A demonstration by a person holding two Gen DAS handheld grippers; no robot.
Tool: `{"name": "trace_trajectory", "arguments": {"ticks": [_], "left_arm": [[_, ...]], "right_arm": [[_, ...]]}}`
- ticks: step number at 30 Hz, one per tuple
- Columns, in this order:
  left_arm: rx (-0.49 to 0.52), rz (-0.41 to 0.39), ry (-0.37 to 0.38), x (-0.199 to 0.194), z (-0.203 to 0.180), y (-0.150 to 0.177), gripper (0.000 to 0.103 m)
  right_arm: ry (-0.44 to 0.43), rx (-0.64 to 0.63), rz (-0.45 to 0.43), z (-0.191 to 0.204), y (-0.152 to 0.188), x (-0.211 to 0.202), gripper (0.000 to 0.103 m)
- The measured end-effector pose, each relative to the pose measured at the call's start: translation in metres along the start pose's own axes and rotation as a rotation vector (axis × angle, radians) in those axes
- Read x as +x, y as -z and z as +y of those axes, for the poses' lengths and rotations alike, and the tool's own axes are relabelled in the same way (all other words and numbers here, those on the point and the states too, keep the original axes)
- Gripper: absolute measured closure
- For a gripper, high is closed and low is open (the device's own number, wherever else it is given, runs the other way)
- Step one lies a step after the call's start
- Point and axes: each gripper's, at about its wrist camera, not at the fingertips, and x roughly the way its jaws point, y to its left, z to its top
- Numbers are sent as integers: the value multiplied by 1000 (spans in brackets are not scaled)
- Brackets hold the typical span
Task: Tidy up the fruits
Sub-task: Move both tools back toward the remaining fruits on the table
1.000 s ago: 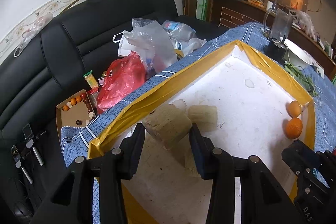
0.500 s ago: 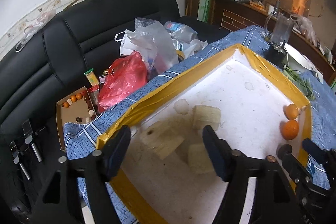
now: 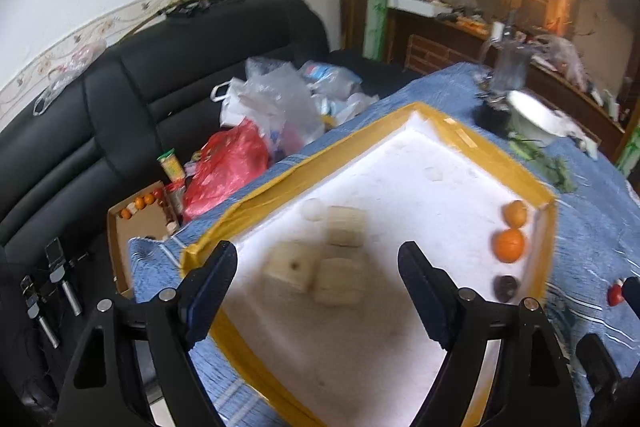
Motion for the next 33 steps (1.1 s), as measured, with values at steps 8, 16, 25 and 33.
{"name": "trace_trajectory", "arguments": {"ticks": [8,16,25,33], "left_arm": [[207,-46,128,-24,-80,20,20],[406,-25,215,-28,-159,51,20],[500,-15,250,-30,-200,67,20],[510,-9,280,-24,-217,64,20]], "right_arm": [[143,192,21,-98,48,-44,0],[259,377,67,-191,94,-64,13],[269,372,149,-217,85,-16,49],[246,335,173,-228,63,25,75]]}}
